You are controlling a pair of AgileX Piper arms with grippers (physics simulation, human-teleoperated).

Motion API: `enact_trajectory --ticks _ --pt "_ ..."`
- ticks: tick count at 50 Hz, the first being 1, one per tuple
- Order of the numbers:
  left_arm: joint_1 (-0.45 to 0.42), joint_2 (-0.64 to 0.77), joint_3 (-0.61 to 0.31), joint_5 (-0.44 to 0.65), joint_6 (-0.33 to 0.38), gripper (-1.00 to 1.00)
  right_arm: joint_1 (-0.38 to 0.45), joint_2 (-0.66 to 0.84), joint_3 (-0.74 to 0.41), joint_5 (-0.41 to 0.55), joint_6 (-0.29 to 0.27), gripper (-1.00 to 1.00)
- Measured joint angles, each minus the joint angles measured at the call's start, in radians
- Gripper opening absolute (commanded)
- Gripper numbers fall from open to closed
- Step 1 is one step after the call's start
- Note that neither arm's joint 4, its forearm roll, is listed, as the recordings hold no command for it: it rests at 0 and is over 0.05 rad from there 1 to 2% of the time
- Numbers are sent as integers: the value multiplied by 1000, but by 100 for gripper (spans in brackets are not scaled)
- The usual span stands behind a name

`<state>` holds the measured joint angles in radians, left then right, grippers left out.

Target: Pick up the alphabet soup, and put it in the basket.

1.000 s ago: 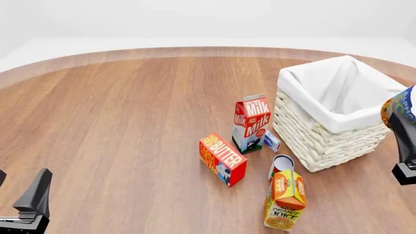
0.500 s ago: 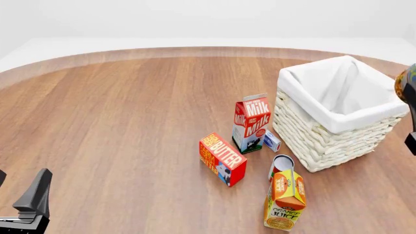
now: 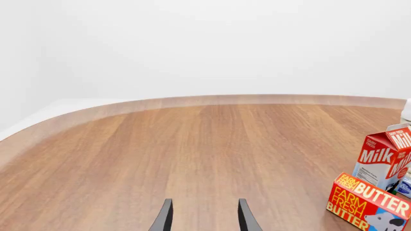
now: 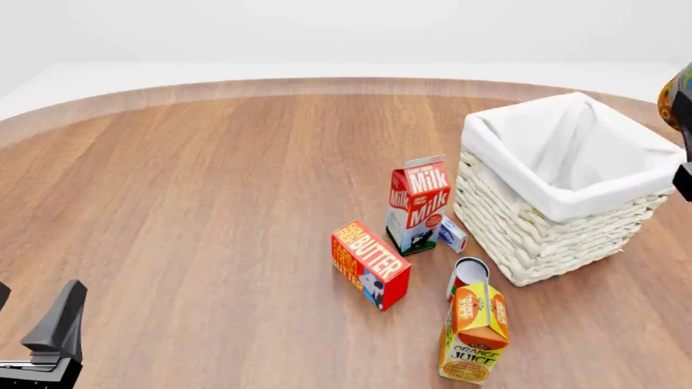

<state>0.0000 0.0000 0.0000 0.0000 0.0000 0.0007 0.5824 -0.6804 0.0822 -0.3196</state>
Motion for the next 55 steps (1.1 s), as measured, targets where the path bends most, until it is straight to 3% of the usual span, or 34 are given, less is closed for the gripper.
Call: enact_trajectory --ticks 26,55 --pt "0 0 0 0 0 100 -31 178 -93 -16 65 -100" --pt "0 0 0 0 0 100 -17 369 -201 -9 80 -100"
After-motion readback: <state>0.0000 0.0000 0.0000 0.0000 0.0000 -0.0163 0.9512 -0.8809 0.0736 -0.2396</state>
